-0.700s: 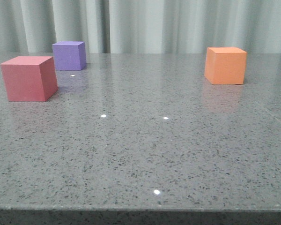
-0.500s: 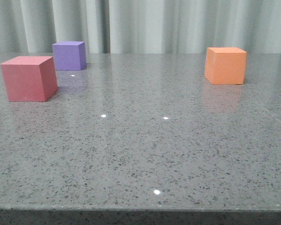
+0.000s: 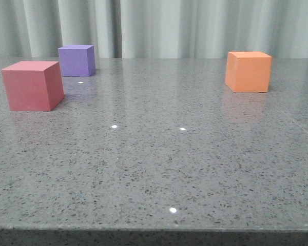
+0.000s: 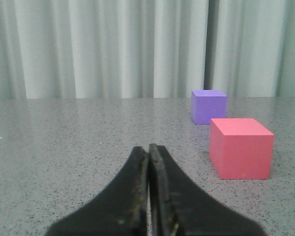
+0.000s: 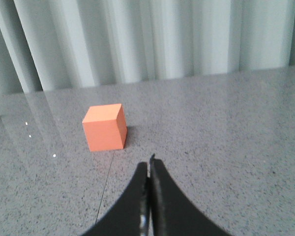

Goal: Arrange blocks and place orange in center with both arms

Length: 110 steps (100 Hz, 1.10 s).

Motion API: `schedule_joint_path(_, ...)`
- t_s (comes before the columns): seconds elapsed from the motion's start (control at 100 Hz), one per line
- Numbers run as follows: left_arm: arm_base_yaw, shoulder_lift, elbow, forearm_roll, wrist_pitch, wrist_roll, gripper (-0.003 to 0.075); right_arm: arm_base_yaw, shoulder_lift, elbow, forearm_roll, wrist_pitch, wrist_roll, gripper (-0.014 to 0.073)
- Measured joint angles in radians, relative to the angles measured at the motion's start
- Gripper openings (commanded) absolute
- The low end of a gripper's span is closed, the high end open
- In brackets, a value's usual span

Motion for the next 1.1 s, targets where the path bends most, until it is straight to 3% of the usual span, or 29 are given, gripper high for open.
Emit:
schedule_joint_path(0.22,0.000,0.000,0.000,0.000,0.000,0.000,-0.0020,0.000,0.291,-0.296,0.000,0.232,0.000,-0.0069)
schedule_joint_path(0.37,0.000,0.000,0.000,0.000,0.000,0.000,-0.0020,0.000,0.452,-0.416,0.003,0.270,0.000,-0.0067)
schedule_joint_path(0.52,0.000,0.000,0.000,0.000,0.000,0.000,-0.0020,0.000,0.561,-0.435,0.007,0.270,0.000,-0.0048)
schedule_joint_path(0.65,0.000,0.000,0.000,0.000,0.000,0.000,-0.0020,0.000,0.619,-0.435,0.008,0.271,0.000,0.0113)
schedule_joint_path(0.87,0.000,0.000,0.000,0.000,0.000,0.000,-0.0020,0.000,0.656,-0.435,0.008,0.295,0.000,0.0673)
schedule_joint_path(1.1,0.000,0.000,0.000,0.000,0.000,0.000,-0.0020,0.000,0.656,-0.435,0.031,0.287,0.000,0.0643)
